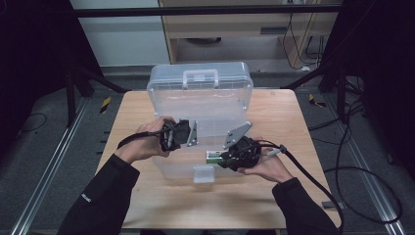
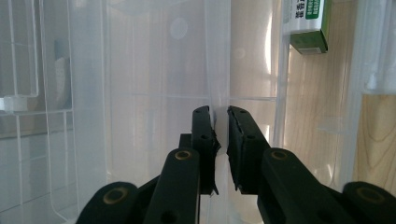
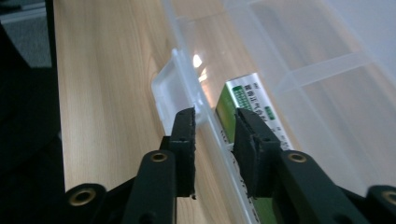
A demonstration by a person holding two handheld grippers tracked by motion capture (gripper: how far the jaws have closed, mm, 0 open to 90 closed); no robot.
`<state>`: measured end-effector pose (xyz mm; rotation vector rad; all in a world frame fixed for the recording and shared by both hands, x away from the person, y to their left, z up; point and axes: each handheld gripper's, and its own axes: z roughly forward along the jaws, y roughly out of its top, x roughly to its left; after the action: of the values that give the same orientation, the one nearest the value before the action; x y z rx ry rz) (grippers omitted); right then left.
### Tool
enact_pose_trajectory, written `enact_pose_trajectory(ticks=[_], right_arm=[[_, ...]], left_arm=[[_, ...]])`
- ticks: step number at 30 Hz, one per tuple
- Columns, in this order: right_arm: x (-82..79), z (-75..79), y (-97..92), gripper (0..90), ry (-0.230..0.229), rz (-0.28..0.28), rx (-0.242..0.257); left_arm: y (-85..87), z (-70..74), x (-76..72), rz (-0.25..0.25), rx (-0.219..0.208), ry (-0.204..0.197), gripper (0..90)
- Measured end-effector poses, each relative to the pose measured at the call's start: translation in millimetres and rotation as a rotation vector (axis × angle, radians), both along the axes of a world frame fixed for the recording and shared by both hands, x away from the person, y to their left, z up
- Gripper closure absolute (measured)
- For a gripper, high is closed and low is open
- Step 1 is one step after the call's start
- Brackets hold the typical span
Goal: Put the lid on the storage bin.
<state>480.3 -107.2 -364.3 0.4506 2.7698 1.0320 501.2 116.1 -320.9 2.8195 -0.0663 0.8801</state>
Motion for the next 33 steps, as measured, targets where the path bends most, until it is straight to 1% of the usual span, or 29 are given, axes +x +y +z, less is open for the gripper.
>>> enact_pose_trajectory(ticks=[1,3,5,7,9,11,13,17,19,20,24,28,33], right_arm=[[0.4,0.7,-1.6,70.8,-0.004,0.001,0.006],[1.2,3.9,-7.7,72.3,0.003,-0.023,0.045],[2.2,7.4,-12.6,73.3,-0.002,-0.045,0.068],[2.4,11.4,-15.6,74.4,-0.013,-0.061,0.089],[2.9,16.4,-19.4,74.9,-0.018,-0.08,0.127],[3.9,20.2,-22.9,75.8,-0.033,-0.108,0.157],[5.1,23.1,-26.5,76.4,-0.05,-0.134,0.185],[10.2,31.0,-36.4,77.4,-0.091,-0.207,0.262],[14.6,33.9,-43.1,78.4,-0.091,-0.253,0.313],[16.8,34.8,-46.2,78.8,-0.094,-0.279,0.328],[24.1,34.4,-57.3,79.5,-0.105,-0.378,0.364],[28.6,31.9,-64.0,80.6,-0.119,-0.428,0.383],[34.3,29.1,-68.4,83.0,-0.127,-0.472,0.378]], left_arm=[[0.0,0.0,0.1,0.0,0.0,0.001,80.6],[-0.1,-0.1,0.1,0.001,-0.001,0.002,80.5],[-0.2,-0.1,0.1,0.002,0.0,0.002,80.5],[-0.1,-0.1,0.1,0.004,0.001,0.004,80.5],[-0.1,-0.5,-0.2,0.008,-0.002,0.007,80.4],[-0.4,-0.3,-0.2,0.002,0.001,0.003,80.4],[-0.1,-0.7,-0.6,0.008,-0.001,0.008,80.4],[-0.3,-0.8,-0.7,0.008,-0.001,0.009,80.3],[-0.4,-0.9,-0.8,0.008,0.0,0.01,80.3],[-0.4,-1.0,-0.8,0.008,-0.002,0.01,80.2],[-0.3,-1.2,-1.0,0.007,-0.002,0.012,80.2],[-0.4,-1.5,-1.4,0.006,-0.002,0.015,80.2],[-0.6,-1.8,-1.9,-0.003,0.003,0.011,80.2]])
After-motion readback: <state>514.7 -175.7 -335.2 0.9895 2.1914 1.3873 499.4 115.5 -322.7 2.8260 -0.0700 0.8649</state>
